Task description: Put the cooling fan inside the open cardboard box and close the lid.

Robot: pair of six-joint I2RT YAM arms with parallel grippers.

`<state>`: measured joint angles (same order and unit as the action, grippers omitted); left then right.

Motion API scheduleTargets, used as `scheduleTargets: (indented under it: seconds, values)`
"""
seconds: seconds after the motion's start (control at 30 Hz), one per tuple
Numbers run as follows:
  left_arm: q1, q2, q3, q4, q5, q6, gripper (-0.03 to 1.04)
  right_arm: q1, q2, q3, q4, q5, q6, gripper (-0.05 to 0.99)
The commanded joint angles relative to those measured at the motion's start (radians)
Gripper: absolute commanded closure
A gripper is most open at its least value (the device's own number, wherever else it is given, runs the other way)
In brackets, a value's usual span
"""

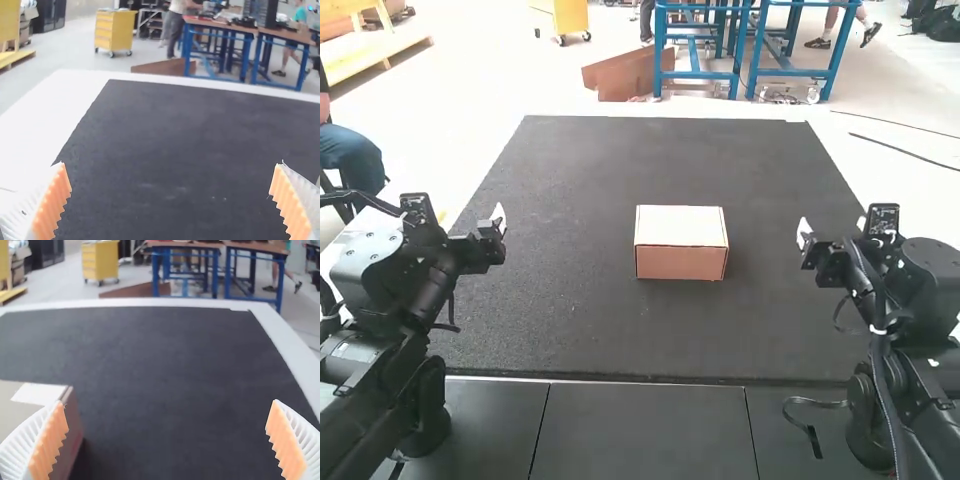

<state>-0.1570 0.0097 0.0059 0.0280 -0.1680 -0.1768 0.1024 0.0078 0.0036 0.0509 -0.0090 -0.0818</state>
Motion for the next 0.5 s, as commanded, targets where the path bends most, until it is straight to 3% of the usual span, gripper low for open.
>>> scheduleTargets:
  seconds: [0.0,0.07,0.47]
  values:
    - [0.016,-0.01,-0.009,0.01,0.119,0.025,0.06,-0.017,-0.011,-0.004,-0.008,0.017,0.008,0.03]
    - [0.016,-0.01,-0.009,-0.03,0.14,0.062,0.04,-0.017,-0.011,-0.004,-0.036,0.017,0.013,0.03]
    - [0.025,-0.01,-0.007,-0.05,0.139,0.066,0.04,-0.067,-0.011,-0.004,-0.059,0.017,0.016,0.02]
